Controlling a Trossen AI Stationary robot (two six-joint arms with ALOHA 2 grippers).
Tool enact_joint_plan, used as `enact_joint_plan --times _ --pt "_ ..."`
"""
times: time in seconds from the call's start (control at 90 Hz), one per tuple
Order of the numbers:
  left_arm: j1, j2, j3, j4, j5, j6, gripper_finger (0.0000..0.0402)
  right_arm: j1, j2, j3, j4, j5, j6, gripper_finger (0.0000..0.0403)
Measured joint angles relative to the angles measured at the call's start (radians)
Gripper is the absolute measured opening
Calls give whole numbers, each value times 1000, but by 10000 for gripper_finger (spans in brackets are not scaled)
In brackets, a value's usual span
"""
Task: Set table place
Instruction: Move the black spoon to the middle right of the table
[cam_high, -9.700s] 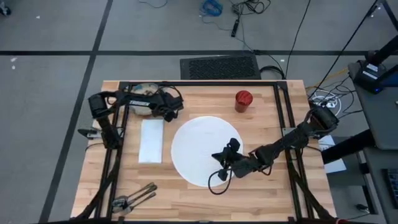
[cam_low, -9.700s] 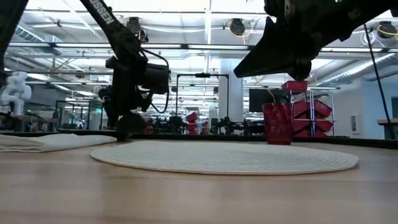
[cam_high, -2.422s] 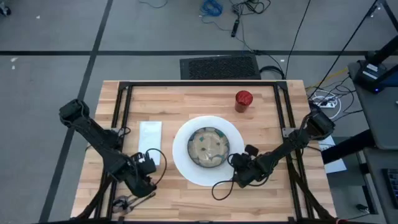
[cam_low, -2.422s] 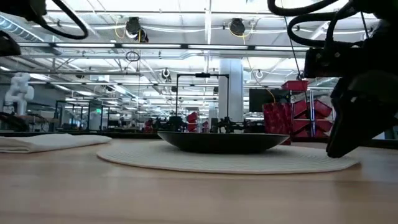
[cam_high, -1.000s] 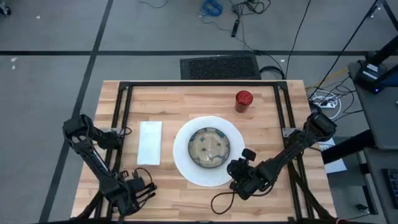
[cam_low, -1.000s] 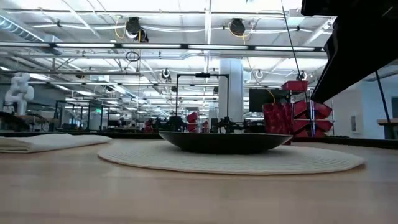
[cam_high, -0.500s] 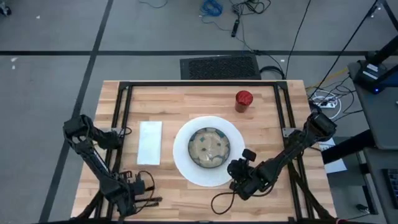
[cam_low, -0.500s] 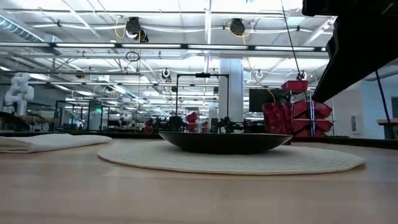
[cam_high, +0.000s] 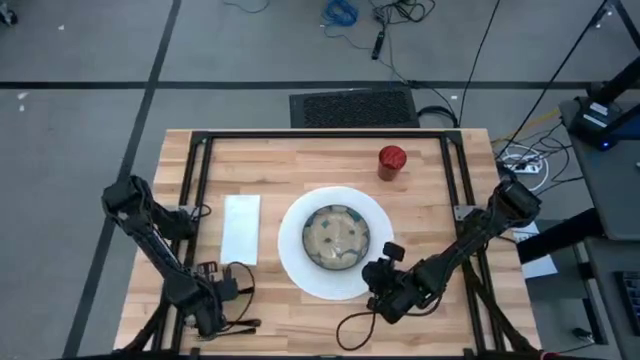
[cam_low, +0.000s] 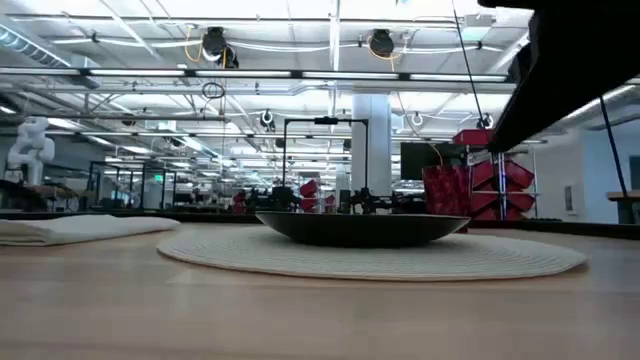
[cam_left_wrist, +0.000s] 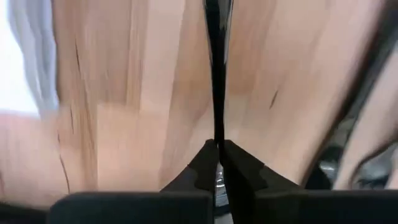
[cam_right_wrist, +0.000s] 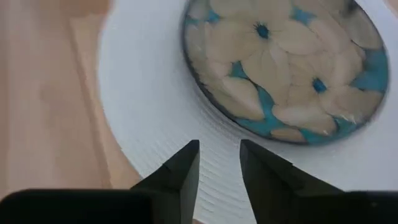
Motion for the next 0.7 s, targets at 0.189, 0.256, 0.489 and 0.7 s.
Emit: enact_joint_plan --times 0.189,0.256,0.489,0.7 --pt "126 -6 114 -6 -36 167 0 5 -67 27 35 2 -85 105" --pt "169 -6 162 -8 -72 256 0 8 -96 46 38 19 -89 105" --pt "335 -1 285 -45 -277 532 0 -56 -187 54 69 -79 151 105" --pt "401 8 299 104 -461 698 0 -104 -196 54 290 -140 164 105"
